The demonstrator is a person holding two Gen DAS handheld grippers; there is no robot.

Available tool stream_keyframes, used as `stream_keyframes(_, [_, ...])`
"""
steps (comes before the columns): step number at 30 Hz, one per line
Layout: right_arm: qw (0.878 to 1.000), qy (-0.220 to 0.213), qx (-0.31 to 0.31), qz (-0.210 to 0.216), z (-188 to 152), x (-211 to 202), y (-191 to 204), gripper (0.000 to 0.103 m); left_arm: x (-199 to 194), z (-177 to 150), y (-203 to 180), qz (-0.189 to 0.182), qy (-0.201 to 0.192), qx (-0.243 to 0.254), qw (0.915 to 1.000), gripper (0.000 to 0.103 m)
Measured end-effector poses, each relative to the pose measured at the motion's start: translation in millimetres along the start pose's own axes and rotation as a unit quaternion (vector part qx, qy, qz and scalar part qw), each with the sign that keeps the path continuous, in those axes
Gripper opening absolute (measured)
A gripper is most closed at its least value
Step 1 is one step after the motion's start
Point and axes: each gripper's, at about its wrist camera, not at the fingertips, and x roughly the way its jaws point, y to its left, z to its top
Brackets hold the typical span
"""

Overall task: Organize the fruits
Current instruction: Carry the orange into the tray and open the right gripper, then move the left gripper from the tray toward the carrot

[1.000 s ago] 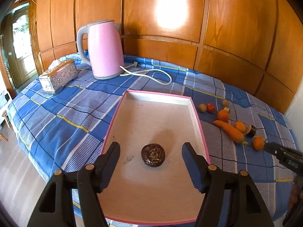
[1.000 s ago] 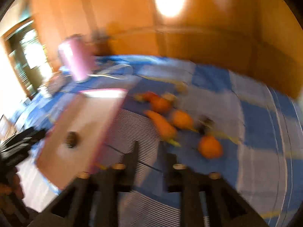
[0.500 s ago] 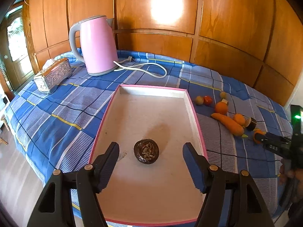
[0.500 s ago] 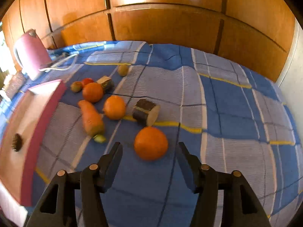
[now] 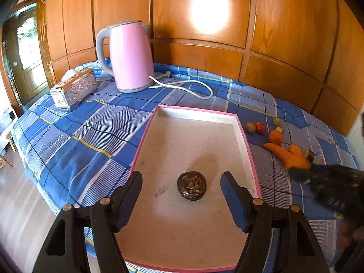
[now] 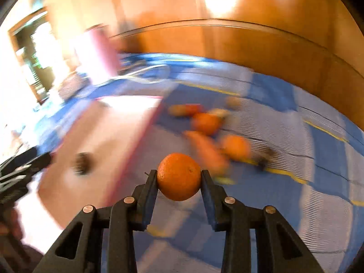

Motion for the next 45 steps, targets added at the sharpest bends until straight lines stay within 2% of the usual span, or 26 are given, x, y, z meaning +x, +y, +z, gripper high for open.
stream_keyframes(5, [0.998, 0.021, -0.027, 0.046, 15, 27, 52, 0.039, -10, 2, 10, 0.006, -0.016, -0.008, 0.9998, 0.076])
stream_keyframes(11, [0.998, 0.023, -0.02, 0.049, 24, 40, 70, 0.041, -14, 1, 17, 0.01, -0.02, -0.013, 0.9997, 0.076])
stream_keyframes(18, [0.999, -0.003, -0.034, -0.008, 14, 21, 72, 0.041, -14, -1, 11, 0.006, -0.02, -0.005, 0.9998, 0.076])
stream_keyframes(27, [0.997, -0.021, -0.04, -0.055, 5, 11, 67, 0.041, -14, -3, -4, 0.001, -0.018, 0.015, 0.9997, 0.076])
stream_keyframes(39, [0.989, -0.043, -0.021, -0.142, -2, -8, 46, 0.041, -9, -5, -21, -0.01, -0.005, 0.029, 0.9995, 0.076])
stream_keyframes(45, [0.985, -0.054, -0.015, -0.162, -5, -17, 36, 0.041, -6, -5, -33, -0.013, 0.0, 0.041, 0.9991, 0.076])
